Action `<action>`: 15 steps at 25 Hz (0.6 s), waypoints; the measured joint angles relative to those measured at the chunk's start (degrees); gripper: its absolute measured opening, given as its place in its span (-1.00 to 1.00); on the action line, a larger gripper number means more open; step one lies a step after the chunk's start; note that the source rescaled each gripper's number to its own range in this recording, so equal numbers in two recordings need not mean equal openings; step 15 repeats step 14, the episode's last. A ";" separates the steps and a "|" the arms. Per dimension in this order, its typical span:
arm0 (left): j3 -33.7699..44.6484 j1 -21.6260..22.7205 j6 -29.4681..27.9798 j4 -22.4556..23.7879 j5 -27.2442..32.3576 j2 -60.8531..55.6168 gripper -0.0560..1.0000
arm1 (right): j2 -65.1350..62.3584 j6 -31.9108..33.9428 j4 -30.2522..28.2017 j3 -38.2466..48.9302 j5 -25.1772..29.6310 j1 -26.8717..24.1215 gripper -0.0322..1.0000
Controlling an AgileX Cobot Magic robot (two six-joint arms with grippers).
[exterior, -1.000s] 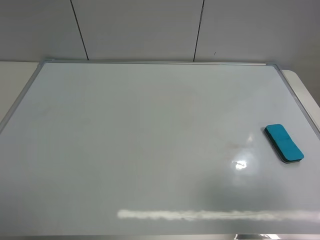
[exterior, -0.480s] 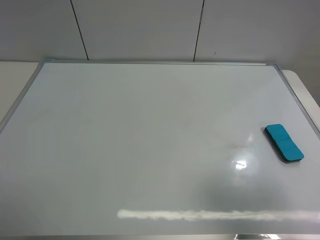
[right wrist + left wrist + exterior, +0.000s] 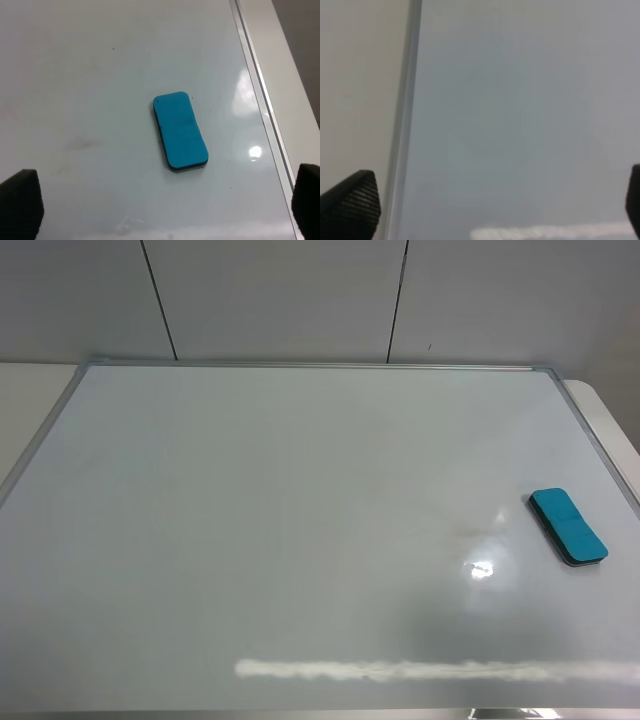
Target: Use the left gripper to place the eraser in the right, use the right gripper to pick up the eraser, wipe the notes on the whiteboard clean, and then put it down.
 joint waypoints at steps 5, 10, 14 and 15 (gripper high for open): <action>0.00 0.00 0.00 0.00 0.00 0.00 1.00 | 0.00 0.00 0.00 0.00 0.00 0.00 1.00; 0.00 0.00 0.00 0.00 0.00 0.00 1.00 | 0.00 0.00 0.00 0.00 0.00 0.00 1.00; 0.00 0.00 0.00 0.00 0.00 0.00 1.00 | 0.00 0.00 0.00 0.00 0.00 0.00 1.00; 0.00 0.00 0.00 0.00 0.00 0.00 1.00 | 0.00 0.00 0.00 0.00 0.00 0.00 1.00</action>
